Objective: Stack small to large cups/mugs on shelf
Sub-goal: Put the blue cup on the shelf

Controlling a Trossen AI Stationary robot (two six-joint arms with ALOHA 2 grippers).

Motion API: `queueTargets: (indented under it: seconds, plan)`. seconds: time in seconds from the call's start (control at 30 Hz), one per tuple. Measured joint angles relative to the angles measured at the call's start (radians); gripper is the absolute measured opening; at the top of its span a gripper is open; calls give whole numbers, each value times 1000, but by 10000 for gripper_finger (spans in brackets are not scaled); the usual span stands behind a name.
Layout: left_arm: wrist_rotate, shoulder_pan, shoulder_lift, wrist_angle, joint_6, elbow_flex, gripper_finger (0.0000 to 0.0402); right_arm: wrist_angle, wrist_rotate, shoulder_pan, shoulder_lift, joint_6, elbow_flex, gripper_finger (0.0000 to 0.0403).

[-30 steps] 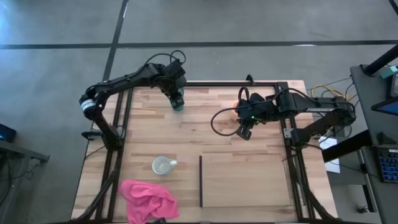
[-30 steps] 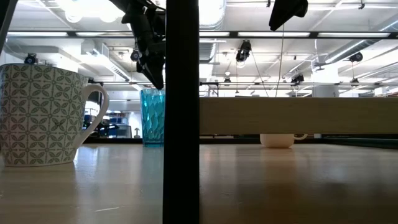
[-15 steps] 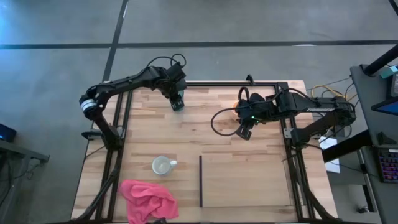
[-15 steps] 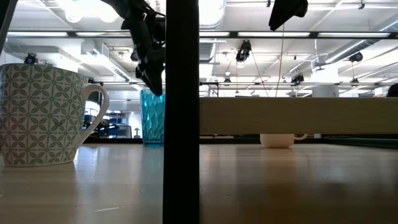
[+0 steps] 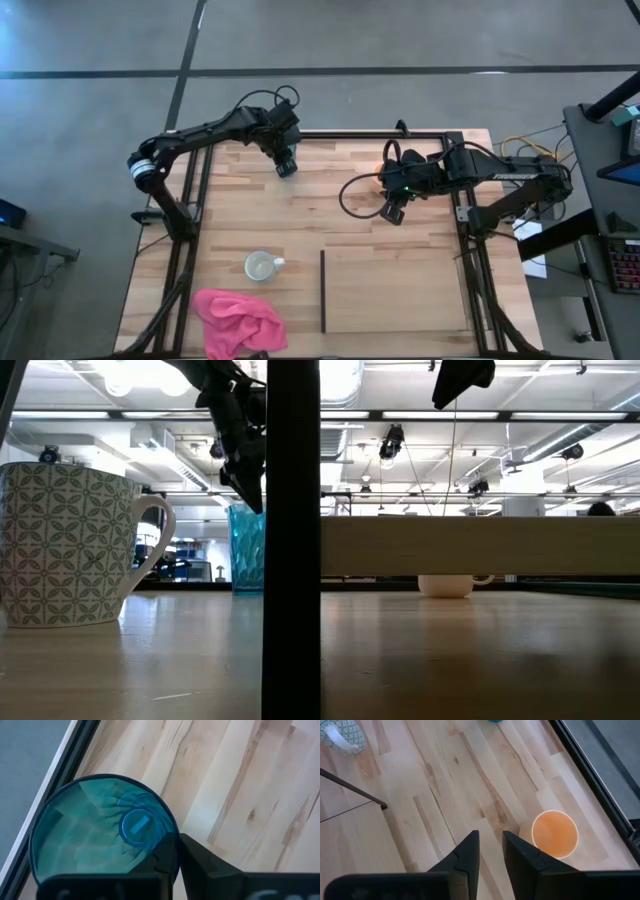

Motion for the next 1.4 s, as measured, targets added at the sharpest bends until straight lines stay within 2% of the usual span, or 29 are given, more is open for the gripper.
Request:
queueTargets:
  seconds: [0.3,0.77,1.2,1.4]
  plan:
    - [6,-77,-8,-71,-2,79,1,0,2,0,0,0,0,77]
    - [7,-348,-14,-97,-3,334,0,-1,53,1,0,0,0,86]
    - [21,-591,-14,-93,-3,413,0,-2,55,0,0,-2,0,87]
    - [66,-665,-14,-9,0,412,0,-1,54,1,0,-3,0,82]
